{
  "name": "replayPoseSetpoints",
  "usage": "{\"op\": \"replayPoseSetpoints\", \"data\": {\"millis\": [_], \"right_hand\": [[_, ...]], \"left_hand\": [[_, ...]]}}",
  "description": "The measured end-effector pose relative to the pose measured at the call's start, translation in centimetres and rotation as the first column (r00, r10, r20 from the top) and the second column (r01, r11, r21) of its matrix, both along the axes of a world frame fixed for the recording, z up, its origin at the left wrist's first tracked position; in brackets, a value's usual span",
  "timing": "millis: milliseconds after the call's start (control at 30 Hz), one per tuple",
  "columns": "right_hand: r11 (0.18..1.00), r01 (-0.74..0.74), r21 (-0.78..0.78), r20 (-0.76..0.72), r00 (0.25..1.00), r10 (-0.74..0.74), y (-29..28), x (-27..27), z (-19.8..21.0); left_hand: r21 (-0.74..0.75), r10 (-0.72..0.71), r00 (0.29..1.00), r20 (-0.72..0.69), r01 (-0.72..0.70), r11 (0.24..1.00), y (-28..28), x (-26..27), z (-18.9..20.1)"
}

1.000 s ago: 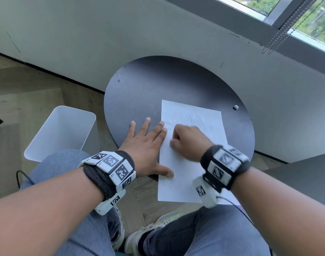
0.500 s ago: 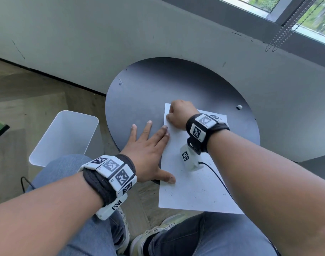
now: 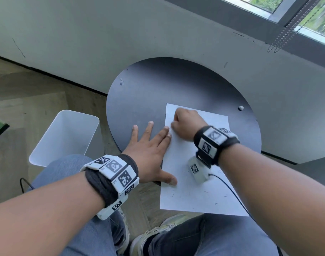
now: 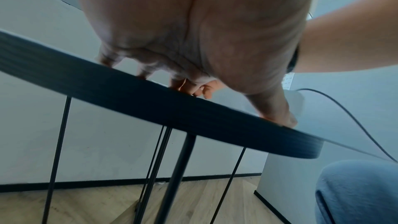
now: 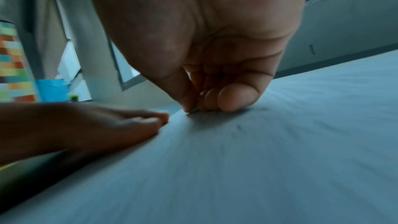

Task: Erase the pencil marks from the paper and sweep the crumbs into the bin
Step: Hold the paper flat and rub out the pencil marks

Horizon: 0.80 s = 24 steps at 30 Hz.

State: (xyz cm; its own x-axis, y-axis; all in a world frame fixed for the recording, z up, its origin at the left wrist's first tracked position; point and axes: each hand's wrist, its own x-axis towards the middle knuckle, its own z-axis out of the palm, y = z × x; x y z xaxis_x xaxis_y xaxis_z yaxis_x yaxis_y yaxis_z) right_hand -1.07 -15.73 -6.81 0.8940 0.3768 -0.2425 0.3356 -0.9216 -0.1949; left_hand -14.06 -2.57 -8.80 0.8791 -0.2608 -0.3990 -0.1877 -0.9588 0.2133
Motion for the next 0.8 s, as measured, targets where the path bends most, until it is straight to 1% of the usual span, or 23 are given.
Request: {"op": "replayPoseSetpoints", "data": {"millis": [100,200,267,333,400,467,533,600,700,800], "right_hand": [[0.998,0.033,-0.059,0.027,0.999,-0.032,1.8,2.9,-0.1],[0.996,0.029,-0.081,0.014,0.999,-0.028,1.5,2.7,0.4],[0.997,-0.004,-0.072,-0.009,1.0,0.003,0.1,0.7,0.6],[0.999,-0.028,-0.047,-0.046,0.999,0.026,-1.9,-2.5,0.6],[1.0,-0.026,-0.009,-0.104,0.994,0.025,-3.7,-6.0,0.8],[1.0,-0.017,0.012,-0.135,0.991,0.018,-4.6,-7.5,0.8],[1.0,-0.019,0.025,-0.111,0.994,0.022,-4.2,-6.5,0.7],[0.999,-0.019,0.03,-0.052,0.998,0.02,-3.0,-3.7,0.2],[0.999,0.044,-0.004,0.004,0.999,-0.044,-0.5,1.4,-0.7],[0.996,0.066,-0.055,0.019,0.998,-0.065,0.9,4.1,-0.6]], "left_hand": [[0.009,-0.001,1.0,-0.007,0.001,1.0,0.0,-0.1,0.1],[0.015,0.001,1.0,0.002,-0.001,1.0,0.0,0.0,0.2],[0.01,0.005,1.0,0.013,-0.005,1.0,0.0,0.0,0.1],[0.004,0.007,1.0,0.017,-0.007,1.0,-0.1,0.0,-0.1],[0.001,0.007,1.0,0.02,-0.007,1.0,-0.2,0.0,-0.1],[0.0,0.008,1.0,0.019,-0.008,1.0,-0.2,0.1,-0.2],[-0.004,0.003,1.0,0.02,-0.003,1.0,-0.1,0.1,-0.3],[-0.005,-0.004,1.0,0.021,0.005,1.0,-0.1,0.1,-0.3],[0.003,-0.008,1.0,0.013,0.008,1.0,0.0,0.2,-0.3],[0.008,-0.007,1.0,0.008,0.007,1.0,0.1,0.2,-0.3]]}}
